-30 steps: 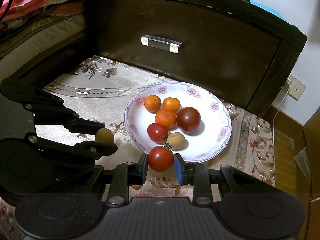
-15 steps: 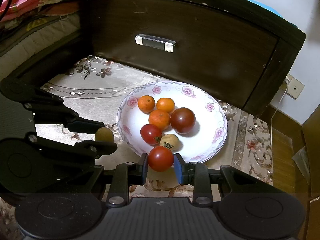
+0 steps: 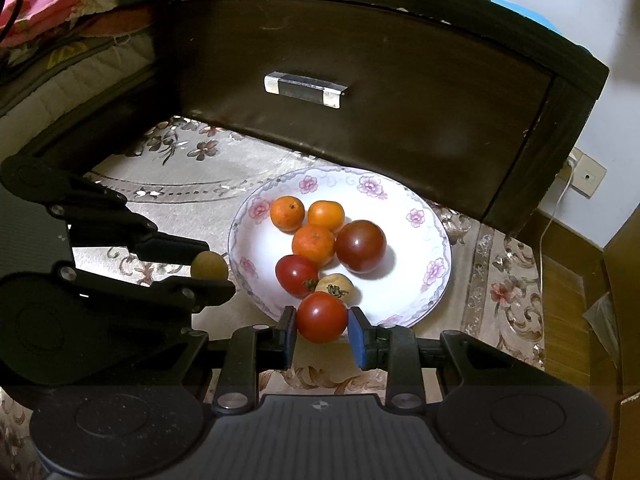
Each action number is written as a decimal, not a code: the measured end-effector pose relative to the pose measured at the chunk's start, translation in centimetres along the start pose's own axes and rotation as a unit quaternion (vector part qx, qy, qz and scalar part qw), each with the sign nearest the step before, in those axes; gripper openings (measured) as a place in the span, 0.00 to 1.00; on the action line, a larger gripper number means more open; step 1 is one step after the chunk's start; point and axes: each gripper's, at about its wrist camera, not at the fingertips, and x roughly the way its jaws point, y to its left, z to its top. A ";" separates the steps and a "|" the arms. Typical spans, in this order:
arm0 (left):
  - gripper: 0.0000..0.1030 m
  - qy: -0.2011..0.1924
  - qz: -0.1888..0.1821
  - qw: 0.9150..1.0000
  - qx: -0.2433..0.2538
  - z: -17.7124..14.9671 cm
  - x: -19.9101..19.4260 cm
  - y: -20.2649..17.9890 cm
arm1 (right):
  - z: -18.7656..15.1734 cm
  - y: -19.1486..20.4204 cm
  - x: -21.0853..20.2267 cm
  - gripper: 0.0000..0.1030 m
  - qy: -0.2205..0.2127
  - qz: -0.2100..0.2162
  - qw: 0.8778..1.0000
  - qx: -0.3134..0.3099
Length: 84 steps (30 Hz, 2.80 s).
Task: Organize fruits
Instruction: 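Carry the yellow fruit toward the bowl with the left tool while the right tool carries the red tomato, then open the left tool over the bowl to drop the yellow fruit while the right tool drops the red tomato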
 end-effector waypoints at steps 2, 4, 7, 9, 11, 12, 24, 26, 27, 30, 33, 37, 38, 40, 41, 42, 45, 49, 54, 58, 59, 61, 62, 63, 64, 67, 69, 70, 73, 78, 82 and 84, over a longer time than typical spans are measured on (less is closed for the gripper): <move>0.30 -0.001 -0.001 1.000 0.001 0.0 0.0 0.0 | 0.1 -0.1 0.0 0.26 0.000 0.000 1.000 0.001; 0.30 -0.001 0.000 1.000 0.001 0.0 0.0 0.0 | 0.1 -0.1 0.0 0.26 -0.001 -0.001 1.000 0.002; 0.30 -0.003 0.000 1.000 0.002 0.1 0.1 0.0 | 0.1 -0.2 0.0 0.26 -0.002 -0.001 1.000 0.003; 0.30 -0.005 -0.001 1.000 0.002 0.2 0.1 0.0 | 0.1 -0.3 0.0 0.26 -0.002 -0.001 1.000 0.004; 0.30 -0.006 0.000 1.000 0.001 0.3 0.2 0.0 | 0.2 -0.4 0.0 0.26 -0.003 -0.002 1.000 0.006; 0.30 -0.007 0.000 1.000 0.001 0.4 0.3 0.0 | 0.2 -0.4 0.0 0.26 -0.003 -0.002 1.000 0.007; 0.30 -0.016 -0.001 1.000 0.000 1.1 1.9 0.6 | 0.8 -1.6 1.0 0.26 -0.008 -0.004 1.000 0.027; 0.30 -0.016 -0.001 1.000 0.000 1.1 2.2 0.7 | 0.8 -1.8 1.2 0.26 -0.009 -0.003 0.999 0.032; 0.30 -0.016 0.000 1.000 0.000 1.1 2.3 0.7 | 0.8 -1.9 1.3 0.26 -0.009 -0.003 0.999 0.033; 0.30 -0.016 0.001 1.000 -0.002 1.2 2.8 0.9 | 0.9 -2.0 1.6 0.26 -0.011 -0.004 0.999 0.035; 0.30 -0.017 0.002 1.000 -0.004 1.3 3.1 1.1 | 1.0 -2.2 1.9 0.26 -0.011 -0.006 0.999 0.037; 0.30 -0.017 0.004 1.000 -0.012 1.4 3.7 1.5 | 1.2 -2.4 2.5 0.26 -0.014 -0.011 0.999 0.037; 0.30 -0.016 0.005 1.000 -0.014 1.3 3.9 1.7 | 1.3 -2.4 2.7 0.26 -0.014 -0.011 0.999 0.036; 0.30 -0.015 0.006 1.000 -0.016 1.3 4.1 1.8 | 1.4 -2.4 3.0 0.26 -0.015 -0.012 0.999 0.033; 0.30 -0.015 0.005 1.000 -0.018 1.3 4.3 1.9 | 1.5 -2.3 3.2 0.26 -0.015 -0.013 0.999 0.031; 0.30 -0.015 0.004 1.000 -0.020 1.3 4.4 1.9 | 1.5 -2.3 3.3 0.26 -0.014 -0.013 0.999 0.029; 0.30 -0.017 0.004 1.000 -0.022 1.3 4.6 2.0 | 1.6 -2.3 3.7 0.26 -0.017 -0.016 0.999 0.025; 0.30 -0.018 0.004 1.000 -0.026 1.3 4.8 2.1 | 1.8 -2.4 3.9 0.27 -0.020 -0.017 0.999 0.027; 0.31 -0.017 0.006 0.999 -0.029 1.3 5.0 2.3 | 1.9 -2.4 4.2 0.27 -0.024 -0.022 0.999 0.025; 0.31 -0.017 0.006 0.999 -0.030 1.4 5.0 2.3 | 1.9 -2.5 4.2 0.27 -0.024 -0.021 0.999 0.029; 0.31 -0.017 0.006 0.999 -0.030 1.4 5.0 2.3 | 1.9 -2.5 4.2 0.27 -0.024 -0.022 0.999 0.029; 0.32 -0.017 0.006 0.999 -0.031 1.3 5.0 2.3 | 1.9 -2.5 4.2 0.27 -0.025 -0.023 0.999 0.029; 0.32 -0.017 0.006 0.999 -0.030 1.3 5.0 2.2 | 1.9 -2.5 4.2 0.27 -0.025 -0.023 0.999 0.029; 0.32 -0.018 0.006 0.999 -0.030 1.3 5.0 2.2 | 1.8 -2.5 4.2 0.27 -0.025 -0.023 0.999 0.029; 0.32 -0.018 0.007 0.999 -0.031 1.3 5.0 2.2 | 1.9 -2.5 4.2 0.27 -0.024 -0.022 0.999 0.030; 0.33 -0.020 0.009 0.999 -0.033 1.3 4.8 2.2 | 1.8 -2.6 4.1 0.27 -0.025 -0.023 0.999 0.028; 0.34 -0.021 0.010 0.999 -0.034 1.3 4.6 2.3 | 1.8 -2.6 4.1 0.28 -0.026 -0.025 0.999 0.029; 0.35 -0.022 0.012 0.999 -0.035 1.3 4.4 2.3 | 1.9 -2.6 4.1 0.28 -0.026 -0.025 0.999 0.029; 0.36 -0.025 0.017 0.999 -0.040 1.2 3.9 2.6 | 1.9 -2.5 3.9 0.28 -0.028 -0.024 0.999 0.028; 0.37 -0.031 0.025 0.998 -0.047 1.1 3.0 2.9 | 1.9 -2.2 3.3 0.33 -0.035 -0.024 0.999 0.025; 0.38 -0.035 0.030 0.998 -0.052 1.1 2.2 2.9 | 1.9 -2.0 2.8 0.33 -0.040 -0.023 0.999 0.022; 0.39 -0.036 0.033 0.997 -0.053 1.1 1.8 2.9 | 1.9 -2.0 2.6 0.33 -0.043 -0.024 0.999 0.021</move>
